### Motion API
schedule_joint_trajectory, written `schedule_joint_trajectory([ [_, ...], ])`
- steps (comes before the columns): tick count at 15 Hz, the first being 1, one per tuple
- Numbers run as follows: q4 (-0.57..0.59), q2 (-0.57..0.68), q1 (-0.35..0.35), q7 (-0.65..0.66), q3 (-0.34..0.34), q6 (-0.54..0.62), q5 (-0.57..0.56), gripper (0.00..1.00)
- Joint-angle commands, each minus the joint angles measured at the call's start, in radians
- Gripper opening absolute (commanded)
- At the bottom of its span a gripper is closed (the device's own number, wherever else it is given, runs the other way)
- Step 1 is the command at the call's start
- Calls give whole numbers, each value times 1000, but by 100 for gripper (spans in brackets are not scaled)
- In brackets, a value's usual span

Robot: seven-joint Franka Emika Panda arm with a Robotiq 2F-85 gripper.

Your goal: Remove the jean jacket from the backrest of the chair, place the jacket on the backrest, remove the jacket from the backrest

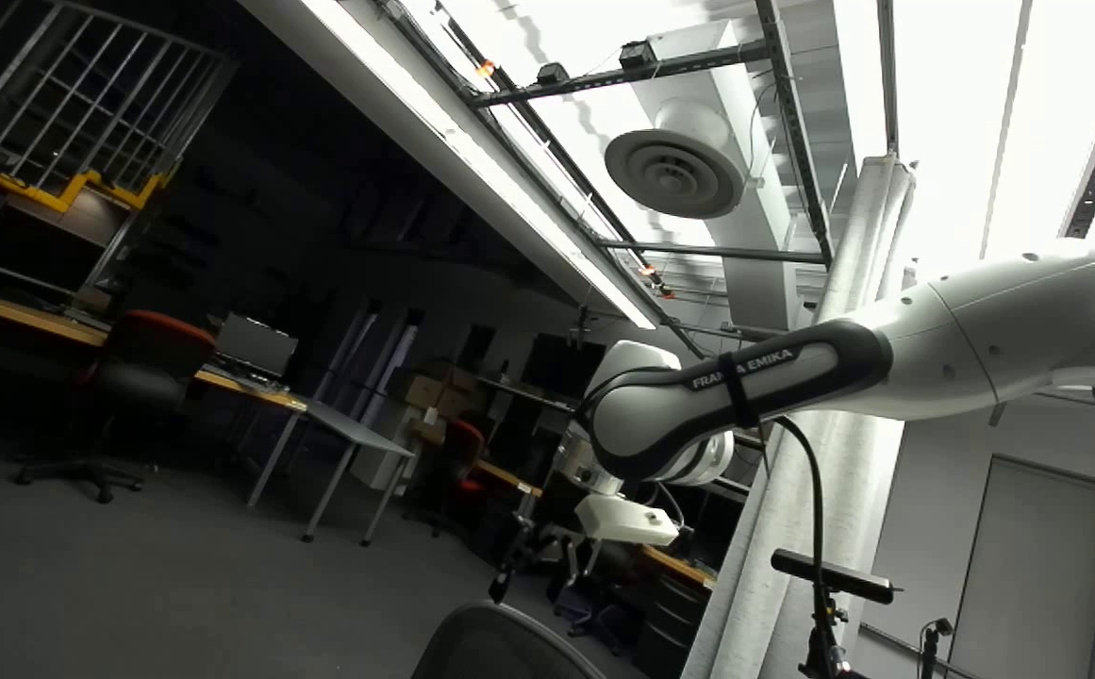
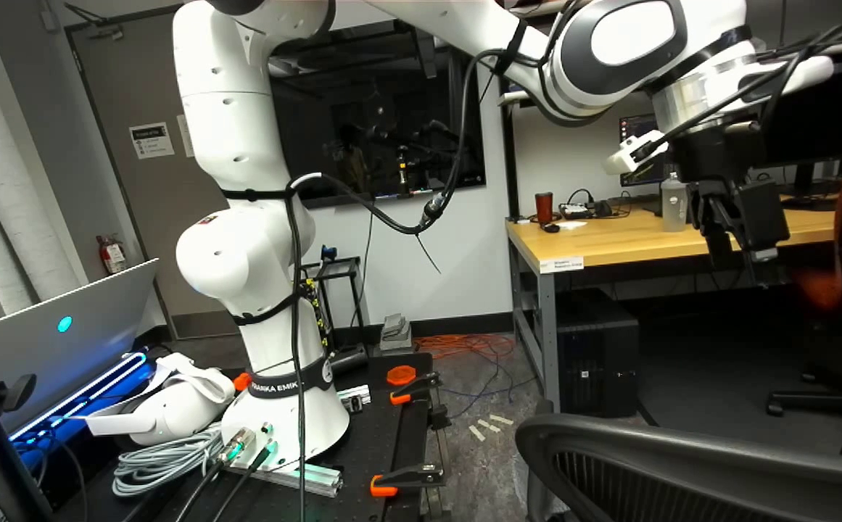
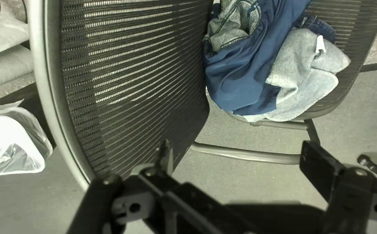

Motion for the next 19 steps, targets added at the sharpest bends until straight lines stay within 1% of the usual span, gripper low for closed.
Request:
schedule_joint_trajectory([
  [1,-64,-76,-6,-41,12,30,28,100],
  [4,-78,-98,-7,-40,16,28,26,100],
  [5,-35,-56,-7,-8,16,-2,3,100],
  [19,-47,-70,-8,-9,17,-2,3,100],
])
